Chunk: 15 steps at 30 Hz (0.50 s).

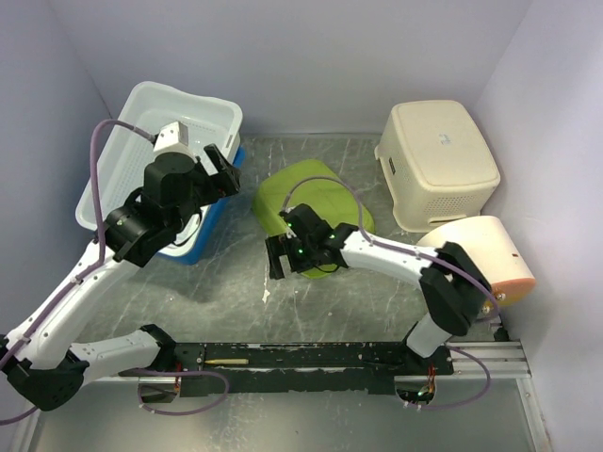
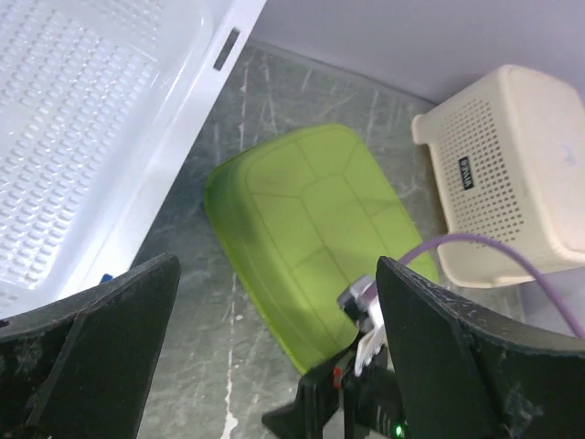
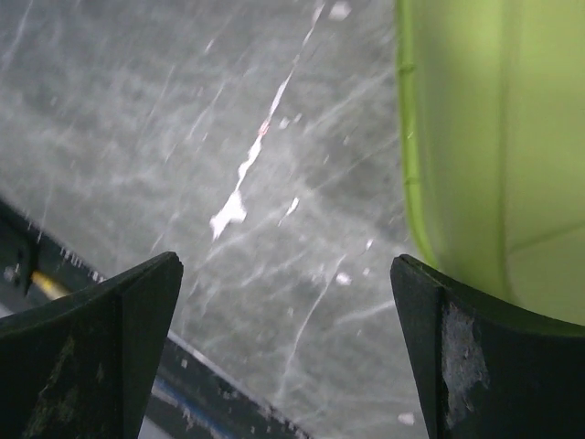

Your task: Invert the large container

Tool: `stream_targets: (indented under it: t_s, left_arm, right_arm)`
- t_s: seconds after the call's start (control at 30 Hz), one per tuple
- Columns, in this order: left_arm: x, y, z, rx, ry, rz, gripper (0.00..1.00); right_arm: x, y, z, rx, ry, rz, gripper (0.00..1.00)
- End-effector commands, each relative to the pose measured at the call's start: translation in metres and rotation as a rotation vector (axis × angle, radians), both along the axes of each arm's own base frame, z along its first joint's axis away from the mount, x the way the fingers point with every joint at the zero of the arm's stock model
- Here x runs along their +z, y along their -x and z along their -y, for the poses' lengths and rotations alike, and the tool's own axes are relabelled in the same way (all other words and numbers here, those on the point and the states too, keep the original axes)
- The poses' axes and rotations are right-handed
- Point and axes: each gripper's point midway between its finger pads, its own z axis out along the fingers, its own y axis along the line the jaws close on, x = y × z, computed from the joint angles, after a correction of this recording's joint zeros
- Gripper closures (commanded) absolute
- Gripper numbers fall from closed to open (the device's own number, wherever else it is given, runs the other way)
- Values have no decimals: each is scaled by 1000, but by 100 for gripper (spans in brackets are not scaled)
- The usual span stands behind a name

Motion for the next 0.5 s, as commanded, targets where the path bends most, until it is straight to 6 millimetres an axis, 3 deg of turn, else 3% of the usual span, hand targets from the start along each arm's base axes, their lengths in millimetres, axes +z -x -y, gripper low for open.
stream_targets:
  t_s: [0.0,0.1,0.17,0.33,0.47]
  left_arm:
    - [-24,2,-12,19,-108,-61,1]
    - [-28,4,-11,13,-116,-79,1]
    - [-30,5,-12,11,-125,-86,1]
    - [-29,7,-17,20,-142,-86,0]
    - [-23,10,-22,32,-126,-68,0]
  right_arm:
    - [9,-67,2,-224,52,144,0]
    - [11,-109,18,-393,71,158,0]
    - [18,-124,14,-417,27,164,0]
    - [45,-130,-22,-337,-112,193,1]
    - [25,-148,-29,-341,-108,183,1]
